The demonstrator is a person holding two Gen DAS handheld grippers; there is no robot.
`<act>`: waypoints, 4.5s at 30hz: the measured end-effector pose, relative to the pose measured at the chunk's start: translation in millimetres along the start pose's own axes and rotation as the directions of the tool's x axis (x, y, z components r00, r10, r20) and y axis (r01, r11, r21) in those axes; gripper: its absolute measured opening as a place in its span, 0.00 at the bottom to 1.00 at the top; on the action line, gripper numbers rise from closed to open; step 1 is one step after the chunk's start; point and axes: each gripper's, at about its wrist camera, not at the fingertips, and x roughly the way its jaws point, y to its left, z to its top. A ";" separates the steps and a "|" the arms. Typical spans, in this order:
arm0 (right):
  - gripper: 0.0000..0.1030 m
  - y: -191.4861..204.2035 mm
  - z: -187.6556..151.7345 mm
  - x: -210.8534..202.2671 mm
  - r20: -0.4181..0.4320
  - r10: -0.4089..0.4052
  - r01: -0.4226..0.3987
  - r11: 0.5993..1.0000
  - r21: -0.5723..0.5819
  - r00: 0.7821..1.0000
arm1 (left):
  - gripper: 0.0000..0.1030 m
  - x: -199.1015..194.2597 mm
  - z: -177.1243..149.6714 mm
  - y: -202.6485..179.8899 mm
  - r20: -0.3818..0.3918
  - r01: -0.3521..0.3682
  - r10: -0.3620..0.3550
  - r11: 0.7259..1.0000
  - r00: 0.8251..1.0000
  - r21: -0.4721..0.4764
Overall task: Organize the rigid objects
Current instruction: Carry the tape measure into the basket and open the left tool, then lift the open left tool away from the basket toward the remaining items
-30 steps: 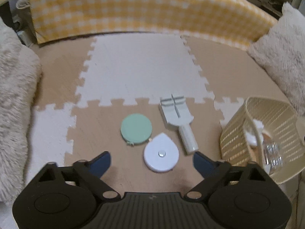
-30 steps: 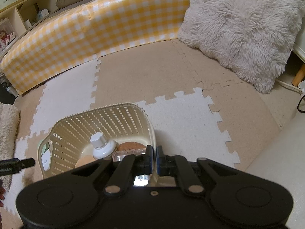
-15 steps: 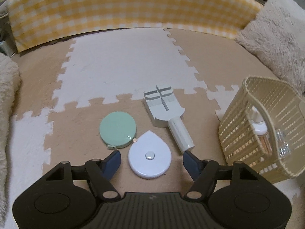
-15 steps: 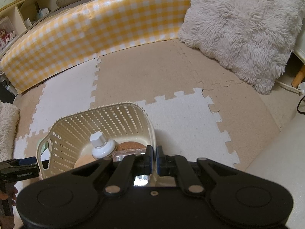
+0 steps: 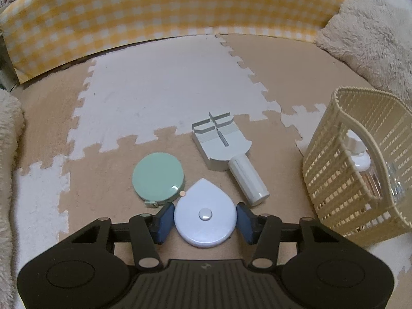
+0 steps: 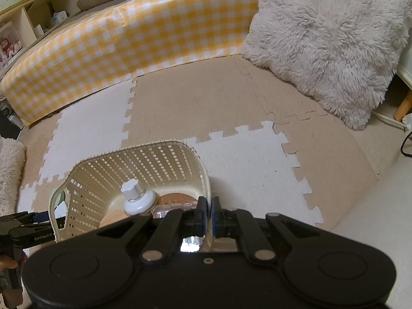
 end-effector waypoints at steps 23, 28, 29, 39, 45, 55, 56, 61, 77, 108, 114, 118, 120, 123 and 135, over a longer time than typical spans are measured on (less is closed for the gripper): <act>0.04 0.8 -2.4 -7.6 0.042 -0.006 0.006 1.000 -0.002 0.999 | 0.51 -96.4 29.0 -15.7 0.186 0.171 -0.152 0.981 0.971 -0.092; 0.04 1.0 -2.4 -7.6 0.041 -0.005 0.005 1.000 -0.001 0.999 | 0.51 -113.5 32.0 -44.4 0.209 0.241 -0.230 0.970 0.950 -0.025; 0.04 1.0 -2.5 -7.6 0.041 -0.005 0.005 1.000 0.000 0.999 | 0.51 -114.9 32.6 -50.6 0.207 0.252 -0.244 0.968 0.948 -0.013; 0.03 -7.1 -1.1 -6.9 0.031 0.027 -0.028 0.999 0.047 0.999 | 0.51 -92.5 46.0 -123.7 0.123 0.314 -0.329 0.941 0.936 0.127; 0.04 -9.4 -1.0 -7.0 0.028 0.042 -0.044 0.997 0.067 0.999 | 0.52 -61.9 58.1 -161.9 0.053 0.317 -0.334 0.925 0.941 0.208; 0.04 -15.0 -0.2 -6.7 0.019 0.068 -0.070 0.993 0.095 0.997 | 0.52 -22.1 69.0 -192.9 -0.014 0.304 -0.321 0.880 0.947 0.366; 0.04 -15.5 -0.1 -6.7 0.018 0.070 -0.071 0.993 0.097 0.997 | 0.52 -18.8 69.0 -194.4 -0.023 0.303 -0.318 0.877 0.948 0.374; 0.04 -15.7 0.5 -6.8 0.015 0.072 -0.073 0.993 0.095 0.997 | 0.52 -5.8 69.8 -200.4 -0.053 0.301 -0.306 0.865 0.951 0.403; 0.03 -16.5 0.4 -6.3 0.014 0.075 -0.076 0.993 0.092 0.997 | 0.65 -2.8 69.2 -204.6 -0.072 0.298 -0.295 0.868 0.953 0.397; 0.04 -12.8 -1.1 -6.7 0.014 0.057 -0.058 0.995 0.084 0.998 | 1.00 -125.2 53.9 -132.5 0.159 0.206 -0.263 0.930 0.952 0.305; 0.04 -12.5 -1.4 -6.4 0.014 0.055 -0.056 0.995 0.081 0.998 | 1.00 -143.9 49.0 -100.1 0.208 0.179 -0.235 0.950 0.949 0.258; 0.04 -12.5 -1.2 -6.2 0.013 0.054 -0.055 0.995 0.079 0.998 | 1.00 -151.4 43.1 -76.1 0.242 0.145 -0.198 0.965 0.950 0.220; 0.04 -12.2 -1.2 -6.2 0.013 0.053 -0.054 0.996 0.078 0.999 | 1.00 -152.5 41.4 -63.5 0.255 0.131 -0.177 0.973 0.951 0.190; 0.04 -11.7 -1.0 -6.2 0.012 0.052 -0.052 0.996 0.076 0.999 | 1.00 -150.4 38.3 -45.0 0.263 0.116 -0.149 0.984 0.953 0.139; 0.04 -9.8 -0.9 -5.8 0.010 0.045 -0.046 0.997 0.064 0.999 | 1.00 -120.0 30.8 14.1 0.264 0.034 -0.019 0.998 0.964 -0.050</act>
